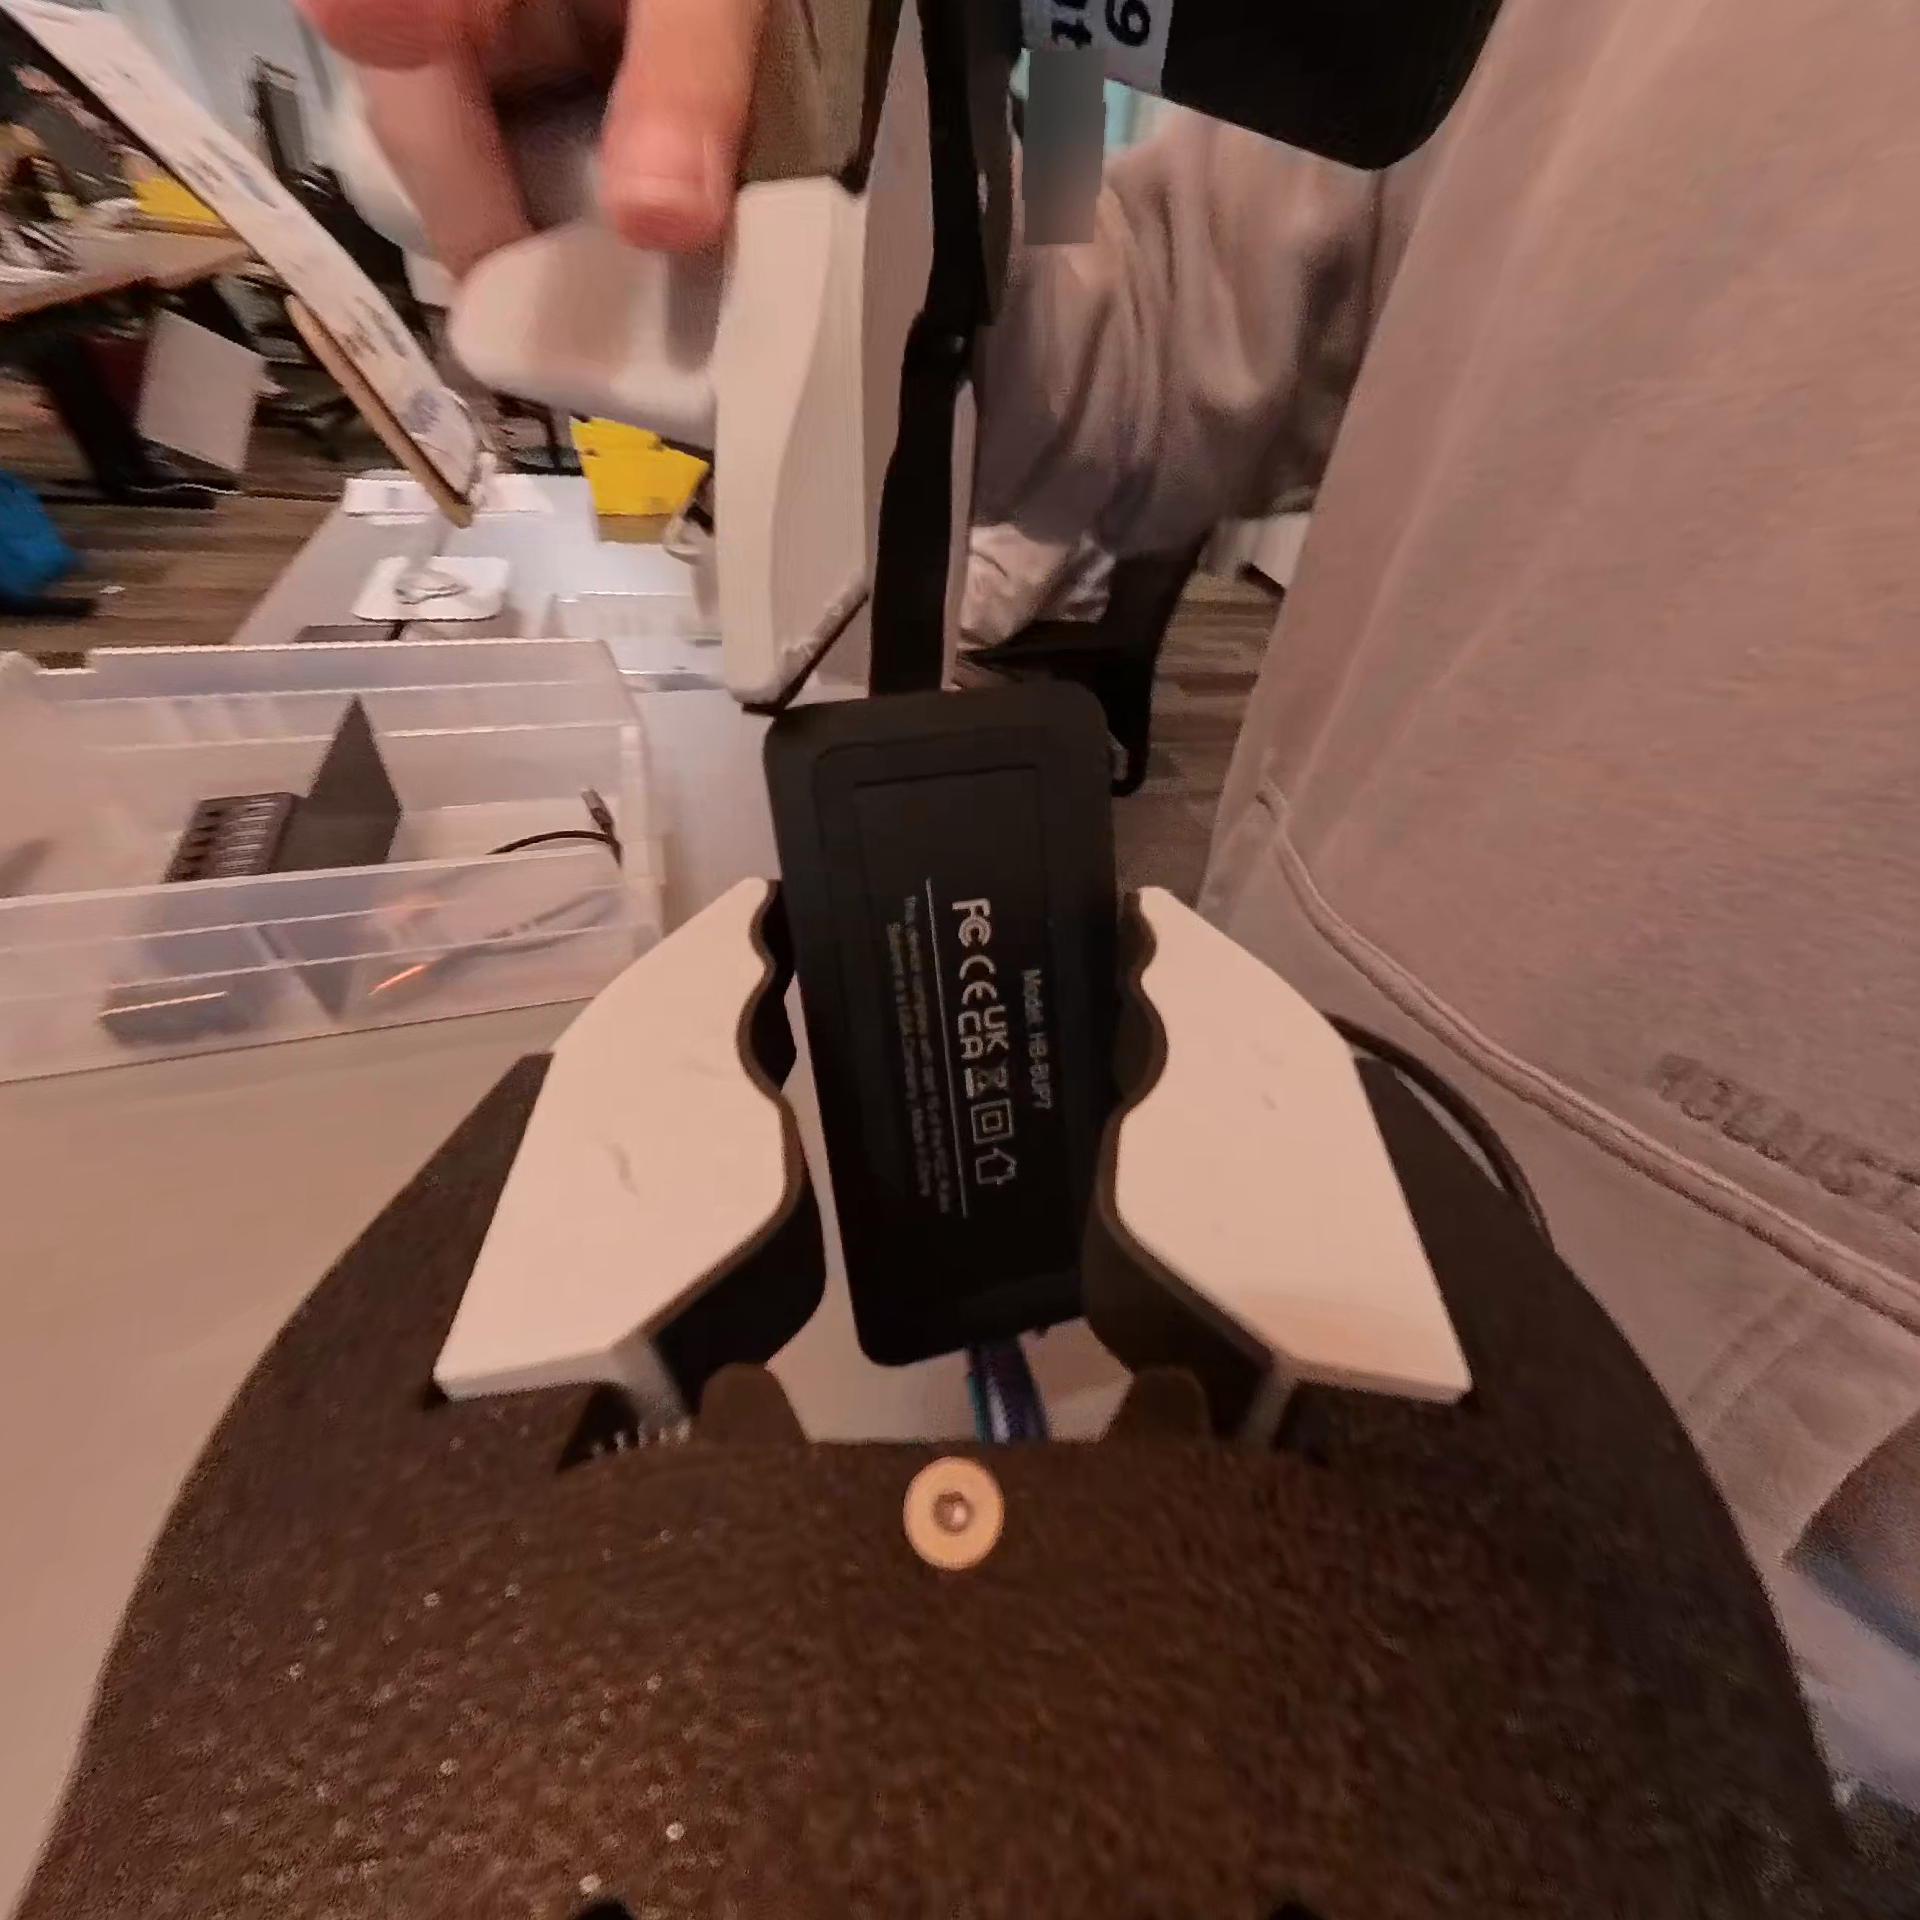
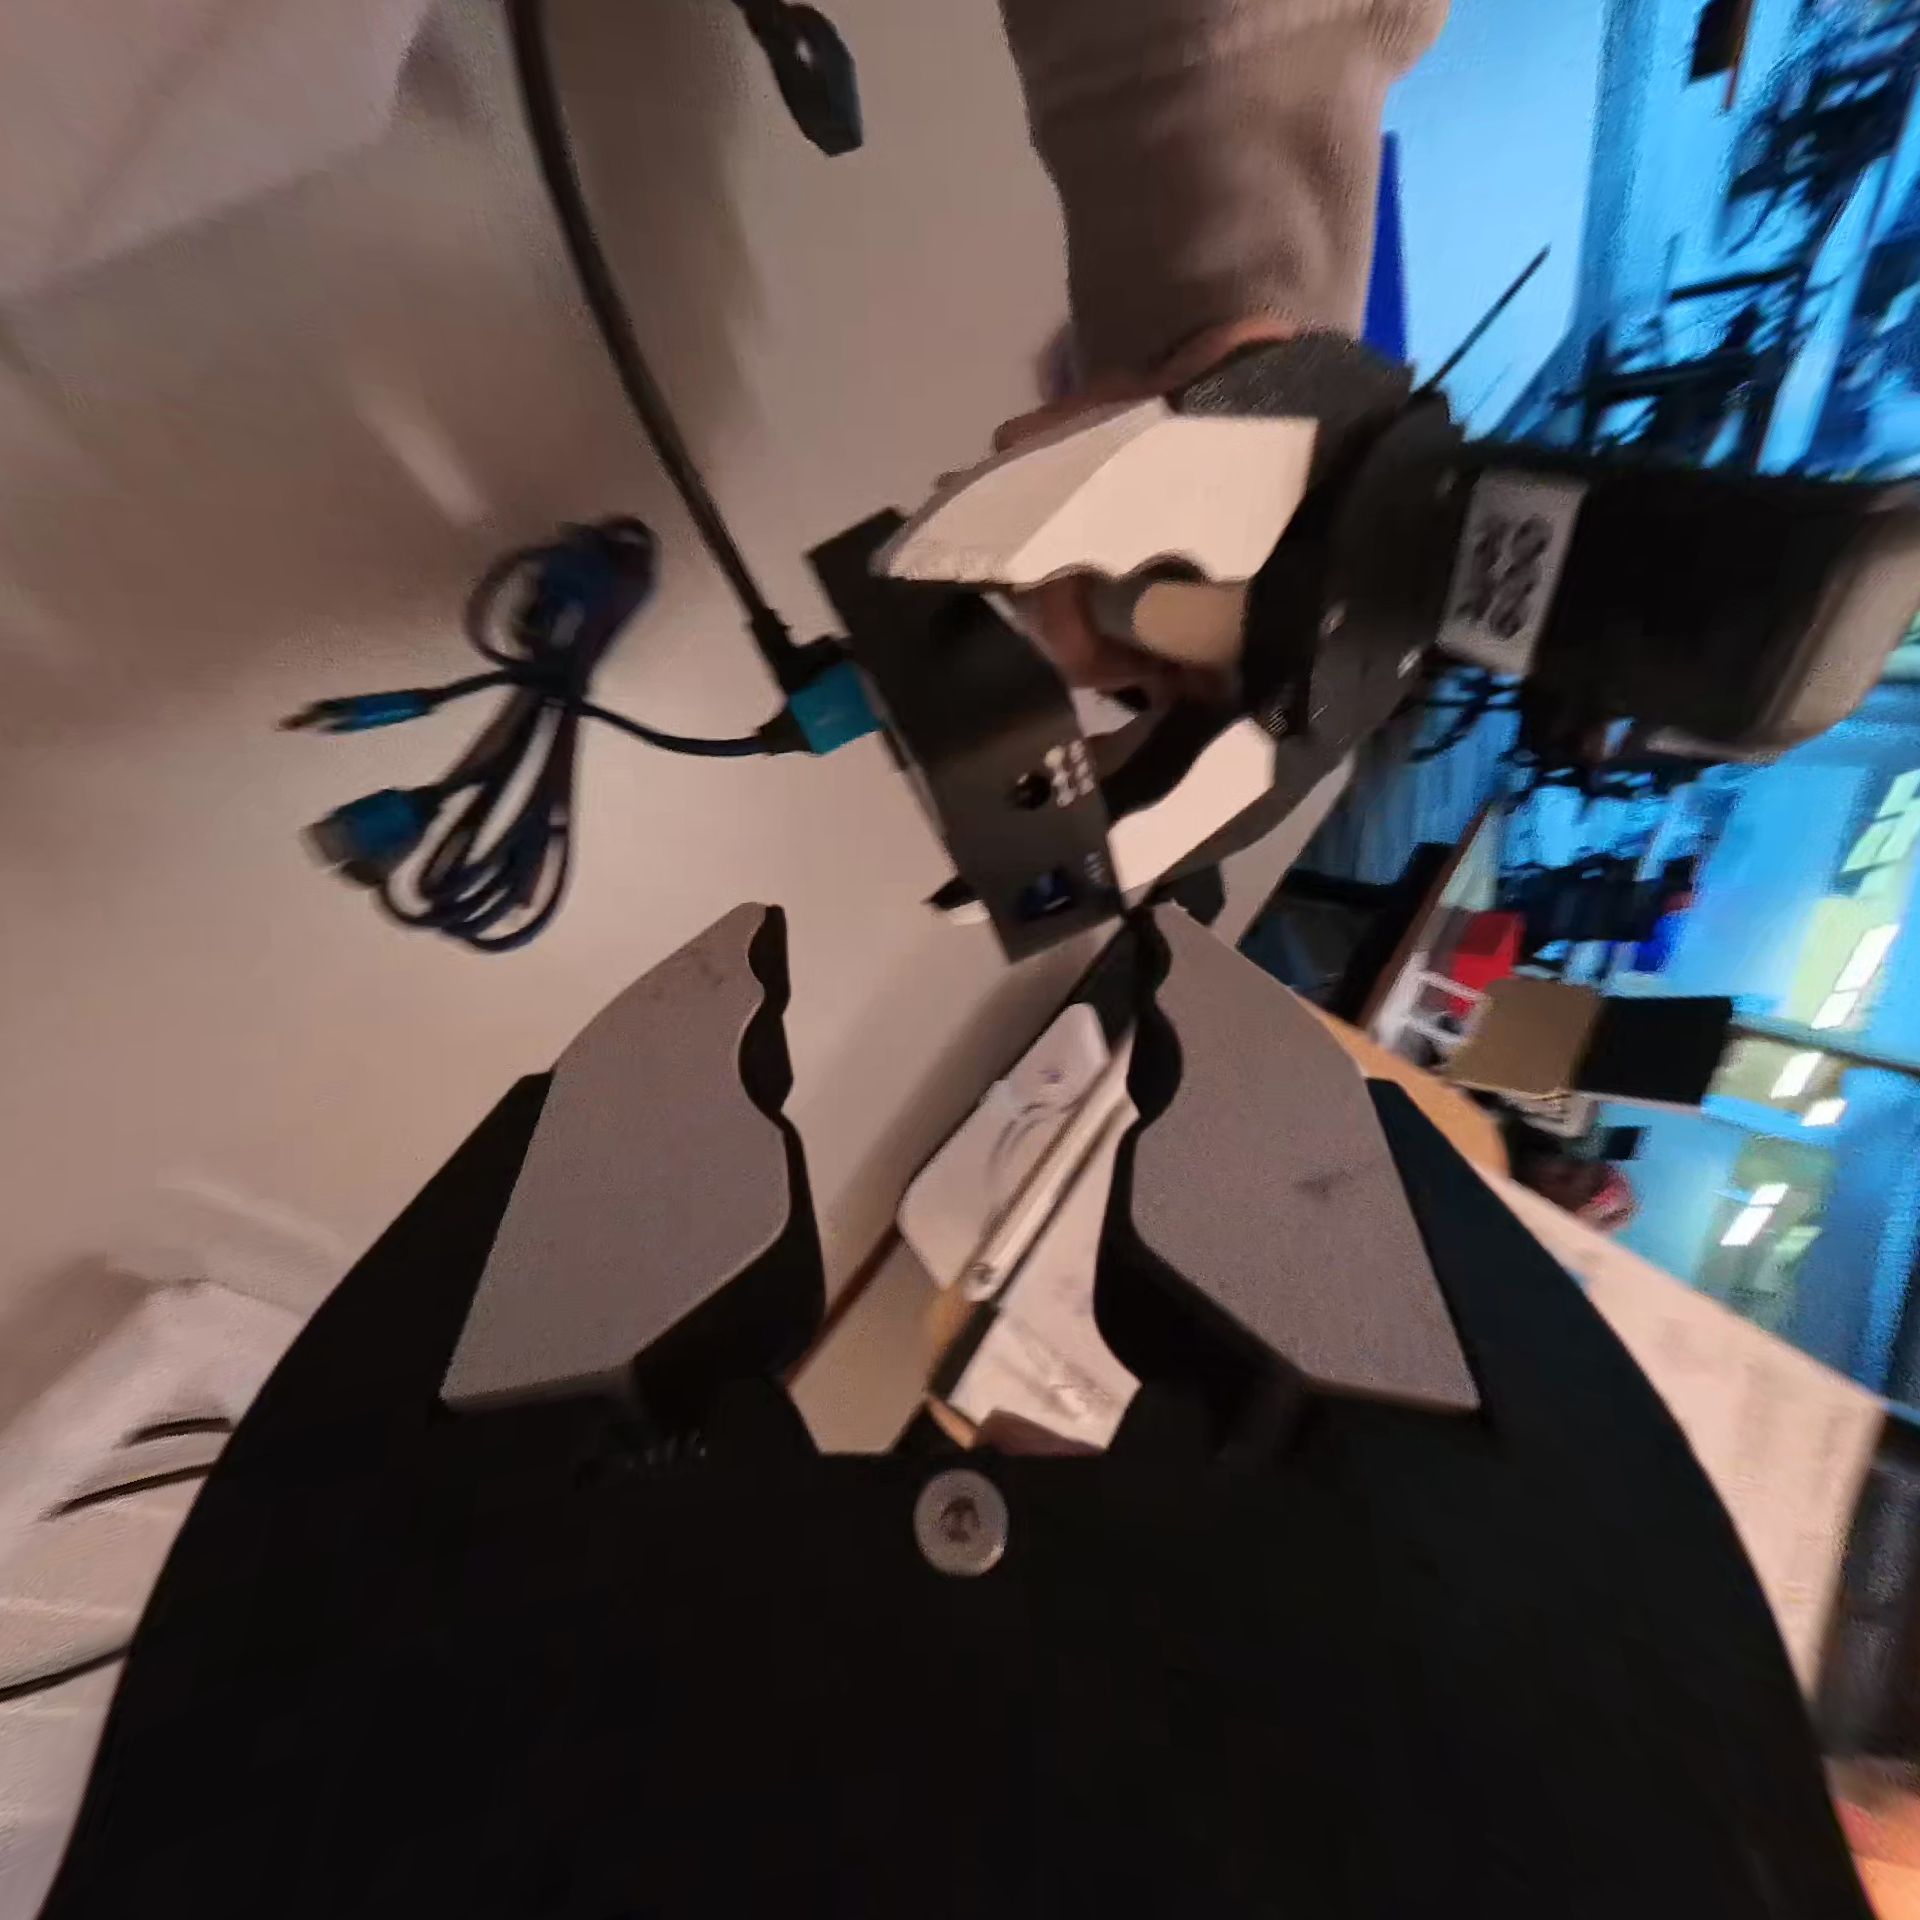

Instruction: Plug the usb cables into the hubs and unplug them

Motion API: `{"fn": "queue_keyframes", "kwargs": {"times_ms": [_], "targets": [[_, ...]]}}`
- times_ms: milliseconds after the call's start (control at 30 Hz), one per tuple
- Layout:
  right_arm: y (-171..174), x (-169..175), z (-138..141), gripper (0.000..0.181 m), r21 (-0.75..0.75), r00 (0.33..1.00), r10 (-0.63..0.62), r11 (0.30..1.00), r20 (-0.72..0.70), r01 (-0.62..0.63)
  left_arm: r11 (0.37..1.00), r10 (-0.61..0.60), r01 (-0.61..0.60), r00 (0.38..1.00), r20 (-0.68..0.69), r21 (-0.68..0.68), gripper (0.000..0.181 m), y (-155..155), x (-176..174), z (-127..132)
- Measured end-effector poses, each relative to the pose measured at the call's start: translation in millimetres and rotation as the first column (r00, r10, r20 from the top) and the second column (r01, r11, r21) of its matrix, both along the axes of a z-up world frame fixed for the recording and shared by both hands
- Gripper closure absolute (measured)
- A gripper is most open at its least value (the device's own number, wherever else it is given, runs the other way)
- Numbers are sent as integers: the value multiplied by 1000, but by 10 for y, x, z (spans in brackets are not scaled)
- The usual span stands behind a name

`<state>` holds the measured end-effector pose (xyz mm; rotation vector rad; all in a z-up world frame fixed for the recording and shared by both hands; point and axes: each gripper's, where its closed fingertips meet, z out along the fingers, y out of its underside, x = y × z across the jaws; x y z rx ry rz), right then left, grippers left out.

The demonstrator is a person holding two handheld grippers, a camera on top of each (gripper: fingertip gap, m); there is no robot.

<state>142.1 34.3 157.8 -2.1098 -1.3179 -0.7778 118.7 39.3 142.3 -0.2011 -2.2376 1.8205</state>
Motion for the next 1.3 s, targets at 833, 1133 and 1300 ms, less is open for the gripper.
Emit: {"fn": "queue_keyframes", "kwargs": {"times_ms": [833, 1133, 1300], "targets": [[-67, 15, -201, 154, -374, 945, 85, 904, -316, -206, 994, 73, -61, 989, -130, 90, 118, -282, 203, -333], [-113, 14, -222, 154, -428, 920, 55, 873, -388, -233, 973, 60, -58, 998, -3, 225, 126, -191, 226, -478], [-68, 58, -247, 155, -392, 898, 42, 890, -438, -233, 974, 108, -120, 992, 70, 195, 118, -319, 259, -471]]}}
